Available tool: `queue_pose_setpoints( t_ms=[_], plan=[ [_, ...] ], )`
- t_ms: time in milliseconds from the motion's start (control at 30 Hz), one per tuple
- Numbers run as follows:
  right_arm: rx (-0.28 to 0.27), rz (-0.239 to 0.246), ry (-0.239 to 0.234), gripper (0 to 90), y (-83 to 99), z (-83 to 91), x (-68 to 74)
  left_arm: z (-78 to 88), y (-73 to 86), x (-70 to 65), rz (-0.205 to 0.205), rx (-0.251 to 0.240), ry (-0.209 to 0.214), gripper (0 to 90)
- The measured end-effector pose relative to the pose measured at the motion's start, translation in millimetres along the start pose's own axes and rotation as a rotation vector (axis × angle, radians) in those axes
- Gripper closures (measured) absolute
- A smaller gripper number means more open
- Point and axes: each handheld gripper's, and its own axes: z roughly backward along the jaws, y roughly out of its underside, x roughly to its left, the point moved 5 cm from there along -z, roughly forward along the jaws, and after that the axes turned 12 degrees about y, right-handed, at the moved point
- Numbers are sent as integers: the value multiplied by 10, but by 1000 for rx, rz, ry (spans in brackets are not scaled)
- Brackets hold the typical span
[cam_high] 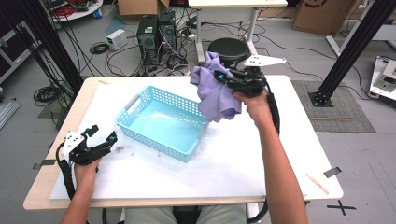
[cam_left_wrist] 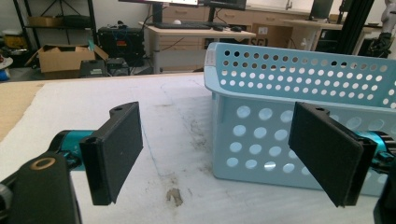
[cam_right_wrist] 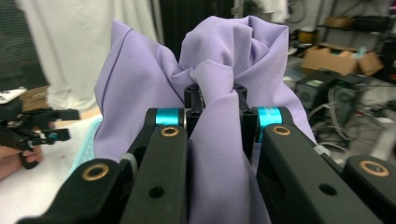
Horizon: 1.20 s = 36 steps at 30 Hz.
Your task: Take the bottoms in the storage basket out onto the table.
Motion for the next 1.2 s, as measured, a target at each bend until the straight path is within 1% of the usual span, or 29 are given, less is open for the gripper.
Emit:
queue_pose_setpoints(
  t_ms=[33, 67, 100, 133, 167, 200, 233, 267, 300, 367, 433, 533, 633, 733, 800, 833, 900, 967, 1000, 1033, 1100, 1133, 1167, 1200],
  plan=[
    [-1, -9, 34, 800, 34, 125, -110, -1, 0, -1, -1, 1, 0, 175],
    [-1, -9, 34, 800, 34, 125, -110, -1, 0, -1, -1, 1, 0, 175],
    [-1, -20, 64, 799, 85, 234, -212, -1, 0, -2, -2, 3, -1, 175],
    [-1, -20, 64, 799, 85, 234, -212, -1, 0, -2, -2, 3, -1, 175],
    [13, -15, 104, 798, 166, 320, -295, 0, 1, -3, -5, 5, -3, 175],
    [26, -15, 119, 798, 221, 355, -329, 0, 1, -3, -5, 5, -3, 175],
    [32, -17, 130, 796, 282, 384, -360, 0, 1, -5, -11, 6, -6, 175],
    [32, -17, 130, 796, 282, 384, -360, 0, 1, -5, -11, 6, -6, 175],
    [47, -25, 156, 793, 421, 431, -425, -4, 1, -11, -11, 6, -5, 175],
    [66, -41, 179, 790, 577, 462, -491, -3, 2, -10, -13, 9, -5, 175],
    [100, -63, 208, 788, 759, 474, -543, -4, 2, -11, -11, 6, -5, 175],
    [135, -98, 232, 781, 1032, 469, -611, -5, 2, -11, -13, 8, -5, 175],
    [154, -125, 235, 777, 1272, 450, -653, -7, 2, -14, -18, 12, -7, 175],
    [173, -154, 238, 771, 1448, 424, -661, -8, 2, -15, -20, 12, -7, 175],
    [189, -172, 232, 763, 1531, 402, -650, -8, 3, -16, -20, 13, -7, 175],
    [193, -170, 225, 757, 1566, 386, -642, -9, 2, -16, -20, 12, -7, 175],
    [216, -182, 203, 742, 1625, 354, -602, -10, 2, -17, -20, 12, -7, 175],
    [239, -176, 192, 677, 1678, 317, -569, -8, 3, -16, -22, 17, -9, 175],
    [239, -176, 192, 677, 1678, 317, -569, -8, 3, -16, -22, 17, -9, 175],
    [260, -170, 221, 613, 1712, 308, -567, -9, 3, -16, -23, 17, -9, 175],
    [283, -135, 300, 556, 1724, 344, -615, -10, 4, -18, -22, 17, -10, 175],
    [287, -122, 333, 561, 1727, 375, -647, -10, 4, -18, -22, 17, -10, 175],
    [287, -122, 333, 561, 1727, 375, -647, -8, 3, -16, -24, 19, -9, 175],
    [304, -96, 368, 697, 1750, 466, -705, -9, 3, -16, -23, 18, -10, 175]
  ],
)
